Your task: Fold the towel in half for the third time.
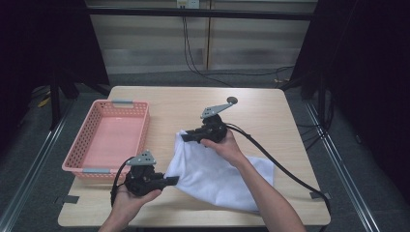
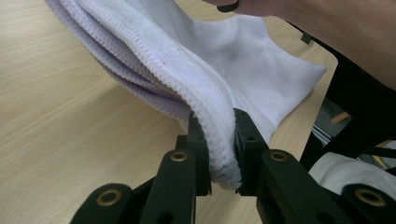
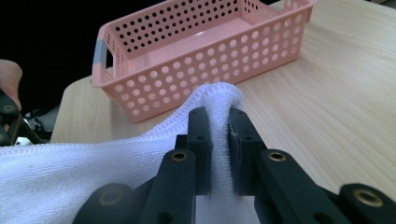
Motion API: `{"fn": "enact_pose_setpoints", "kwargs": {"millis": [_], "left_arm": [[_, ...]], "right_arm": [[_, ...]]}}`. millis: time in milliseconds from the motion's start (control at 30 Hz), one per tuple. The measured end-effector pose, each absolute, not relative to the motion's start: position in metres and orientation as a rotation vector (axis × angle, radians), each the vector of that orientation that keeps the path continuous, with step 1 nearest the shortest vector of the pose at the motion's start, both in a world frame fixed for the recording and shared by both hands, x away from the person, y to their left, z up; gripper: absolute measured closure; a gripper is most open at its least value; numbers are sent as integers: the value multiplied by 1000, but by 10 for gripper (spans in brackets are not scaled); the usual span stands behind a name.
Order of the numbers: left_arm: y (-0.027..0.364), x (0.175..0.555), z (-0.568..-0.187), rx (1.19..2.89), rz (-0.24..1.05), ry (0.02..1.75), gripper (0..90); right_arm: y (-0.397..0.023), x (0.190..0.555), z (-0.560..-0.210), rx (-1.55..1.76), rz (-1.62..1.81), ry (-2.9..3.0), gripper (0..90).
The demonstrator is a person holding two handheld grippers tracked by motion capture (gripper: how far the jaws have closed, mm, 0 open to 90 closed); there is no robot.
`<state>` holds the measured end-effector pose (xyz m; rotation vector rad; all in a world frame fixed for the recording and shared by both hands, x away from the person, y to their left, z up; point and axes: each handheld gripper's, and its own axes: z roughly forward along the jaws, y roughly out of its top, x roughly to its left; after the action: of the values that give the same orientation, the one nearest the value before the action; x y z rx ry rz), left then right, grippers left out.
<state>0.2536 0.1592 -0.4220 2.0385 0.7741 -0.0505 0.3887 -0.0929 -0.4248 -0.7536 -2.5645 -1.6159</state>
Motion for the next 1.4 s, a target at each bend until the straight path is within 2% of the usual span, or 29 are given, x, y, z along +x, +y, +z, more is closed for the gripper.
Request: {"fn": "enact_pose_setpoints", "kwargs": {"millis": [367, 1033, 1400], "left_arm": [[134, 257, -406, 2050, -48, 695, 805], [35, 259, -402, 2128, -133, 525, 802], [-32, 253, -440, 2215, -240, 484, 791]], "right_arm": [[-109, 382, -411, -743, -1643, -2591, 812], [-220, 348, -407, -912, -1719, -2588, 792], [-283, 319, -434, -1058, -1720, -2549, 761]]}}
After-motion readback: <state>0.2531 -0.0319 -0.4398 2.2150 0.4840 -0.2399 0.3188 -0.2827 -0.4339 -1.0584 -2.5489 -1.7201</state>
